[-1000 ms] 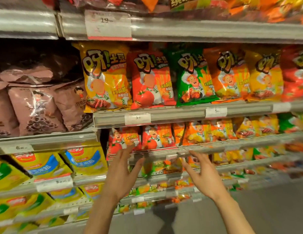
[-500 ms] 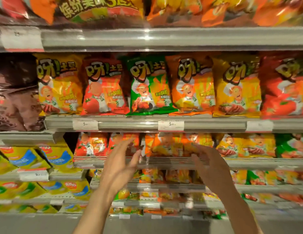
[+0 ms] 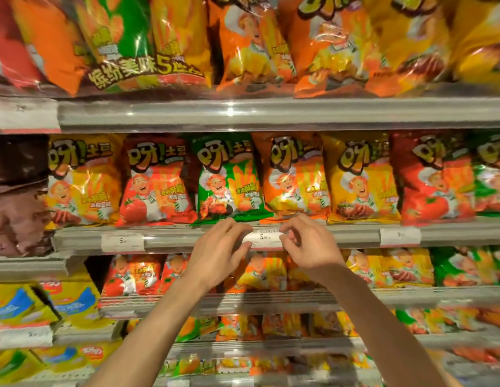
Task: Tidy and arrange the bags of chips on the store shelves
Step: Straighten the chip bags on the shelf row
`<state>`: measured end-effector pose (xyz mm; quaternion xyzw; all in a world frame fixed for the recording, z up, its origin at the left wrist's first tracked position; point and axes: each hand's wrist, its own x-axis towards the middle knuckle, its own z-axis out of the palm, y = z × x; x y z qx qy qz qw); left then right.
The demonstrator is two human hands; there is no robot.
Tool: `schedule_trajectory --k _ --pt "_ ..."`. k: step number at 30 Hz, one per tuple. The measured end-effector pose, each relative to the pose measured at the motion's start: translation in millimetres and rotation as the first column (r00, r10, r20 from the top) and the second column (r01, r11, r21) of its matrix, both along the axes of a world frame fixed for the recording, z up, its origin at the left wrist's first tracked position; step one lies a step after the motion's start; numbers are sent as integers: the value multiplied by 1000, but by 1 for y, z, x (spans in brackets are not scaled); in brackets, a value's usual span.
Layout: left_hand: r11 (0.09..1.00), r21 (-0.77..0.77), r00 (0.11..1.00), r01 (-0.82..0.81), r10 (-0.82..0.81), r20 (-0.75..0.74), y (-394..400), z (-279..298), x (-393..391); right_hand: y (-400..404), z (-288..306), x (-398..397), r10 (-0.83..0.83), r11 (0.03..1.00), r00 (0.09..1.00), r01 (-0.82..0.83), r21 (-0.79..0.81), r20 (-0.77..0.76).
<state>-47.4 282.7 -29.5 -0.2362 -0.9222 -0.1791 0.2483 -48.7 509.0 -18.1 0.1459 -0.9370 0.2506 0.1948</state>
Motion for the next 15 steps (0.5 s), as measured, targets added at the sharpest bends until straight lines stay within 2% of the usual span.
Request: schedule_trajectory --k 11,13,15 --pt "990 108 991 89 -77 -106 -7 -16 -11 2 -4 -2 14 996 1000 -12 -89 17" --pt "987 128 991 93 -80 -103 -7 -16 -10 4 7 1 18 984 1000 -15 -177 11" --pt "985 147 993 93 -81 -90 -7 -15 -10 2 23 1 20 969 998 -35 -244 -62"
